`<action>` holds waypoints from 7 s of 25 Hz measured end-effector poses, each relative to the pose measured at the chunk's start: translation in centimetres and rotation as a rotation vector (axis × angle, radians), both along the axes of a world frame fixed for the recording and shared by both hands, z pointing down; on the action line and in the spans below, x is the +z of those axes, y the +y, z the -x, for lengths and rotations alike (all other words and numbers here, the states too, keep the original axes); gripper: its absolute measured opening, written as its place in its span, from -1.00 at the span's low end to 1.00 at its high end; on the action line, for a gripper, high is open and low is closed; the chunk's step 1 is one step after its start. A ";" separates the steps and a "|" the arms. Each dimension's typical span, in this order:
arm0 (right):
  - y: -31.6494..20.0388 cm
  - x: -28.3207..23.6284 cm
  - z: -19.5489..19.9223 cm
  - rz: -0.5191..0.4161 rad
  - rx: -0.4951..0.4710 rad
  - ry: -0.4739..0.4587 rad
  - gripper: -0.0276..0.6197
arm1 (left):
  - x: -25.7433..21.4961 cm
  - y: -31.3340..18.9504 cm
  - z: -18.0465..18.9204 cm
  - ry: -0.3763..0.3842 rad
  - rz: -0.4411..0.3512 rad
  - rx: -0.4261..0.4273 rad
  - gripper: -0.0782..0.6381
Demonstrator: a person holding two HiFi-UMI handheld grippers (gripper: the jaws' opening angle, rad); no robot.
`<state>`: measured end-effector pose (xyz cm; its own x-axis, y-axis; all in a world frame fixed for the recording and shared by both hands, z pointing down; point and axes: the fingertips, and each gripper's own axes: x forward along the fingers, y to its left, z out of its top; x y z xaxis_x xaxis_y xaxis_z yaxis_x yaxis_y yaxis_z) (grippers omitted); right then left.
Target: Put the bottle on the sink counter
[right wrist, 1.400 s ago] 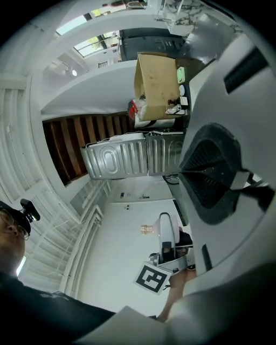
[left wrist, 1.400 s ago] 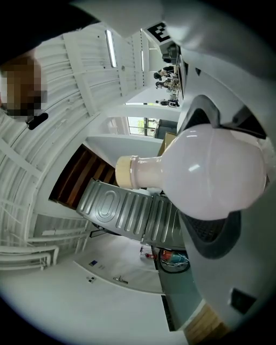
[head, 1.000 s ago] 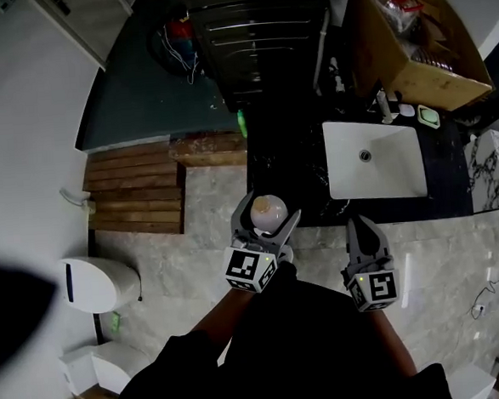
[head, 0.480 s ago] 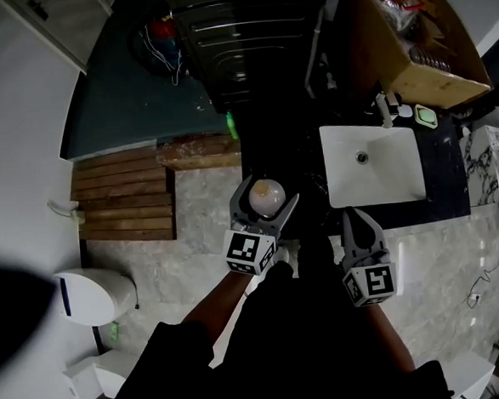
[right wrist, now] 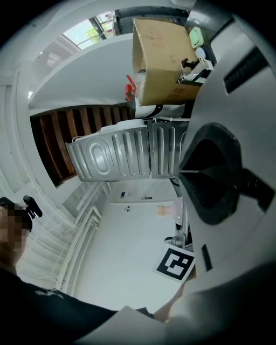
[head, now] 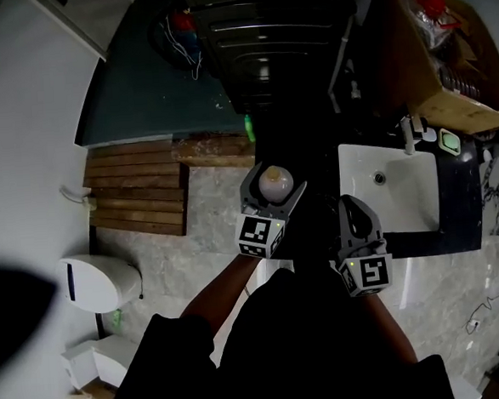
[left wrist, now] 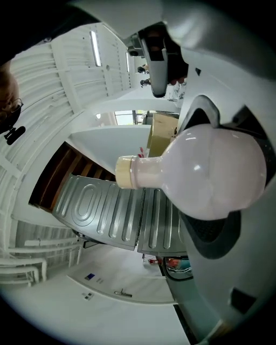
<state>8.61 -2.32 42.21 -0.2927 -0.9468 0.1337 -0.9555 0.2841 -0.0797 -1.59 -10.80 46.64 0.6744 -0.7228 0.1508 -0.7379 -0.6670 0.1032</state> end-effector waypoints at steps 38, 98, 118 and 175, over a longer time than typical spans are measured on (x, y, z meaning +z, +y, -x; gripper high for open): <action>-19.3 8.7 0.0 0.072 -0.195 0.107 -0.79 | 18.5 -22.2 -0.7 -0.248 0.246 -0.205 0.31; -18.1 7.6 -1.1 0.050 -0.124 0.096 -0.79 | 23.1 -20.9 -2.9 -0.480 0.354 -0.015 0.31; -16.6 7.6 -2.6 0.080 -0.105 0.080 -0.79 | 22.4 -20.7 -2.3 -0.415 0.338 -0.029 0.33; 6.8 -0.5 5.1 0.078 0.027 0.061 -0.79 | -4.0 11.6 5.8 0.132 0.110 0.004 -0.74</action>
